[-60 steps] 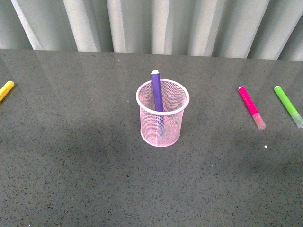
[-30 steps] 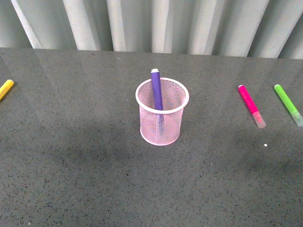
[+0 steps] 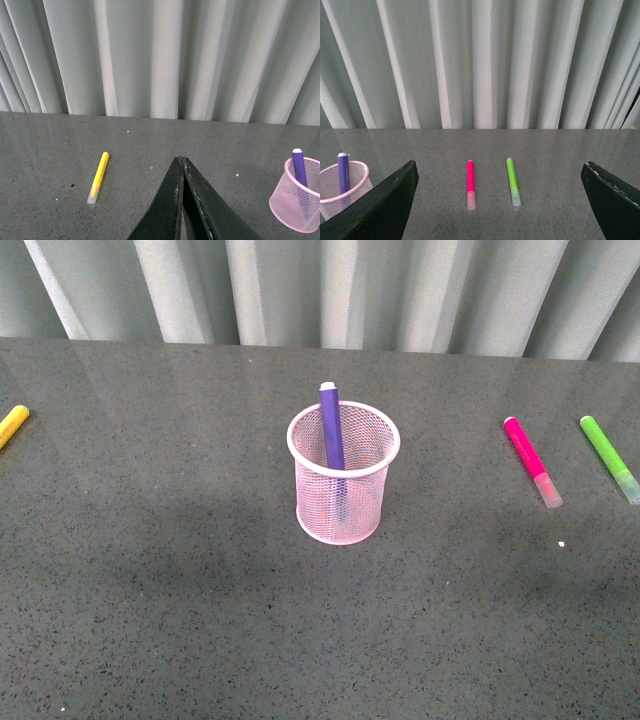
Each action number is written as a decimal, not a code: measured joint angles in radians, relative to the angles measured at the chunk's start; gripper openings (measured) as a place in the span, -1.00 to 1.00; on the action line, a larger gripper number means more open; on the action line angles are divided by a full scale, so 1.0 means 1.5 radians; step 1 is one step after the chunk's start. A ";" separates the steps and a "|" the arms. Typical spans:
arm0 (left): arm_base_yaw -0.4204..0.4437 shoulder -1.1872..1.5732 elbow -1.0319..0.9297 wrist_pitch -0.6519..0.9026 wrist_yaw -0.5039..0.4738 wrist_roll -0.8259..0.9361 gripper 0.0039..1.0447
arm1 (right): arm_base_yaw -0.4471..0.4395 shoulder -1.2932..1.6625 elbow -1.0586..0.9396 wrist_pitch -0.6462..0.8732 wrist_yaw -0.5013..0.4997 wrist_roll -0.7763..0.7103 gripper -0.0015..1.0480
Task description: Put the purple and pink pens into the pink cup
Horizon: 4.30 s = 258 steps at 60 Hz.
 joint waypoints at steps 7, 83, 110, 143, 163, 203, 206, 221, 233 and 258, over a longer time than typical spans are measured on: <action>0.000 -0.024 0.000 -0.024 0.000 0.000 -0.94 | 0.000 0.000 0.000 0.000 0.000 0.000 0.87; 0.000 -0.141 0.001 -0.145 0.000 0.000 0.88 | -0.111 1.003 0.475 0.044 -0.094 0.080 0.87; 0.000 -0.141 0.001 -0.145 0.000 0.000 0.88 | -0.008 1.245 0.644 0.014 -0.018 0.069 0.87; 0.000 -0.141 0.001 -0.145 0.000 0.000 0.88 | 0.034 1.429 0.837 -0.044 0.009 0.070 0.87; 0.000 -0.141 0.001 -0.145 0.000 0.000 0.88 | 0.040 1.483 0.869 -0.049 0.017 0.071 0.87; 0.000 -0.141 0.001 -0.145 0.000 0.000 0.88 | 0.044 1.516 0.880 -0.043 -0.027 0.063 0.05; 0.000 -0.141 0.001 -0.145 0.000 0.000 0.88 | 0.045 1.516 0.879 -0.038 -0.036 0.062 -0.08; 0.000 -0.141 0.001 -0.145 0.000 0.000 0.88 | 0.058 1.515 0.861 0.016 -0.079 0.068 -0.74; 0.000 -0.141 0.001 -0.145 0.000 0.000 0.88 | 0.061 1.488 0.818 0.080 -0.081 0.092 -0.79; 0.000 -0.141 0.001 -0.145 0.000 0.000 0.88 | 0.155 1.303 0.627 0.432 0.038 0.006 -0.79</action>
